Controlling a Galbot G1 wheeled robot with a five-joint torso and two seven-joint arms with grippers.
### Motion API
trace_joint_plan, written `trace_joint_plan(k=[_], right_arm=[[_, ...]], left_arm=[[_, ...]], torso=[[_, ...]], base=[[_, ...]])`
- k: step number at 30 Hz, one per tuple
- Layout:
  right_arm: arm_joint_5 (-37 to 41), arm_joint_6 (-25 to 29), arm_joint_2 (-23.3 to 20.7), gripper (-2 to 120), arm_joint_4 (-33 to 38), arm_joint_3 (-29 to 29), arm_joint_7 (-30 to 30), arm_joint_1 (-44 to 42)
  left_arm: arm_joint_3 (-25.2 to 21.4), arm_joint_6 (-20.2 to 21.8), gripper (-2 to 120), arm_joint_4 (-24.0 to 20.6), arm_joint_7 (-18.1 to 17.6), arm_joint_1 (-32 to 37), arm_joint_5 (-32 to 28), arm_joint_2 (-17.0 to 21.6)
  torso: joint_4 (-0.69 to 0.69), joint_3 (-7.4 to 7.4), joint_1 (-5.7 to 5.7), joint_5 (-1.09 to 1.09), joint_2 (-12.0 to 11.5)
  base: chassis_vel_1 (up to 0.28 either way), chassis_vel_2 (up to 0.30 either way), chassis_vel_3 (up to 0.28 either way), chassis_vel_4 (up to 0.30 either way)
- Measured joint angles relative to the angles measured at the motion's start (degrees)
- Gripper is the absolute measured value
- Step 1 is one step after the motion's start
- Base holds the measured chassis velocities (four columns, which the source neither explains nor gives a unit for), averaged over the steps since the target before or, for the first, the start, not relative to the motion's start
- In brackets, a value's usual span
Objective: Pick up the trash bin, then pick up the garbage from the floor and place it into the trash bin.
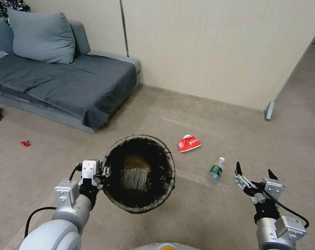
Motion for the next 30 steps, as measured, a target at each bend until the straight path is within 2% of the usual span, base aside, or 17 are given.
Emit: trace_joint_plan(k=[30], right_arm=[[-0.1,-0.3,0.0,100,-1.3,-0.2,-0.3,0.2]], left_arm=[[0.2,-0.1,2,1.0,0.6,-0.3,0.2,-0.1]], torso=[[0.0,0.0,0.0,-0.01,0.0]], base=[[-0.069,0.06,0.068,-0.072]])
